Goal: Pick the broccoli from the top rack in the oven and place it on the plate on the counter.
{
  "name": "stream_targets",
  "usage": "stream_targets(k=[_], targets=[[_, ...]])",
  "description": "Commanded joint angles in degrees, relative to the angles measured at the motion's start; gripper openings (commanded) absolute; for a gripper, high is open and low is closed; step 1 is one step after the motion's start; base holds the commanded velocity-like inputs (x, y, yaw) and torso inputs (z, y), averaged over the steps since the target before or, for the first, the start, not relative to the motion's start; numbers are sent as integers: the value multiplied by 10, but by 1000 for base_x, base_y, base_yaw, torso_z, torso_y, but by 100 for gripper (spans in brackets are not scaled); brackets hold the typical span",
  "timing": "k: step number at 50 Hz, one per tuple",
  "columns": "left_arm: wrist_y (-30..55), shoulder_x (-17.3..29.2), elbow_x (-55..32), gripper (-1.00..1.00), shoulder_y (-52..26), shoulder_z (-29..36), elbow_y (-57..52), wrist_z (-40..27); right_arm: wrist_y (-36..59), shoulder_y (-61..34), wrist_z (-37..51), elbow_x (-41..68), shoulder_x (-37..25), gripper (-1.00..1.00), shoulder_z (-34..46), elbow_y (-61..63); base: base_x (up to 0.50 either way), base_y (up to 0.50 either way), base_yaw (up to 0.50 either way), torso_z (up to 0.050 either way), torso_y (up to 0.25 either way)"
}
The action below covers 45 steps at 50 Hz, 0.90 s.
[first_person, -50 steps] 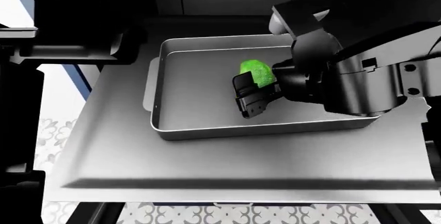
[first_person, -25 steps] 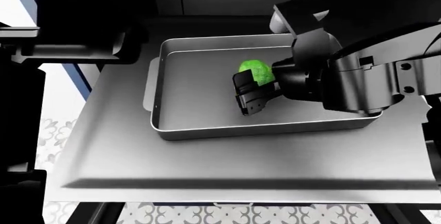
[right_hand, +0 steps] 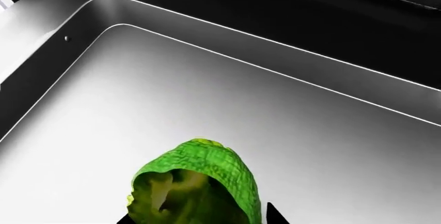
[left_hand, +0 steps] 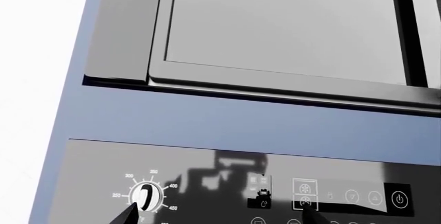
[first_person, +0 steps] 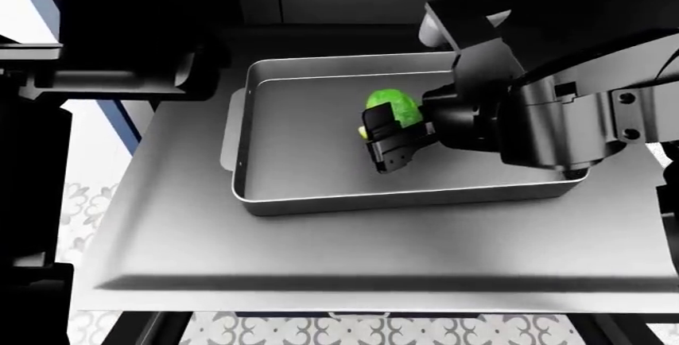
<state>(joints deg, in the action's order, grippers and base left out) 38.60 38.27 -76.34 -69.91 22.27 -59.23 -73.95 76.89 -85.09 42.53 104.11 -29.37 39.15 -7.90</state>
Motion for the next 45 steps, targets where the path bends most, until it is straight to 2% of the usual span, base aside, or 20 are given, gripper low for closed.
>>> stream_targets(k=[1,28,45], targets=[[-6,2,0,100,-7,10,1,-3,4,-17,-9,-8,-4,-100,1,-2,0,0,0,0,0],[-16,11,3,100,-13,24,3,-5,-12,-36,6,23,-26,-100,-12,23,0,0,0,0,0],[-21,13,18,100,-8,35,7,1,-105,47,118,145,-91,-100,-67,185,0,0,0,0,0]])
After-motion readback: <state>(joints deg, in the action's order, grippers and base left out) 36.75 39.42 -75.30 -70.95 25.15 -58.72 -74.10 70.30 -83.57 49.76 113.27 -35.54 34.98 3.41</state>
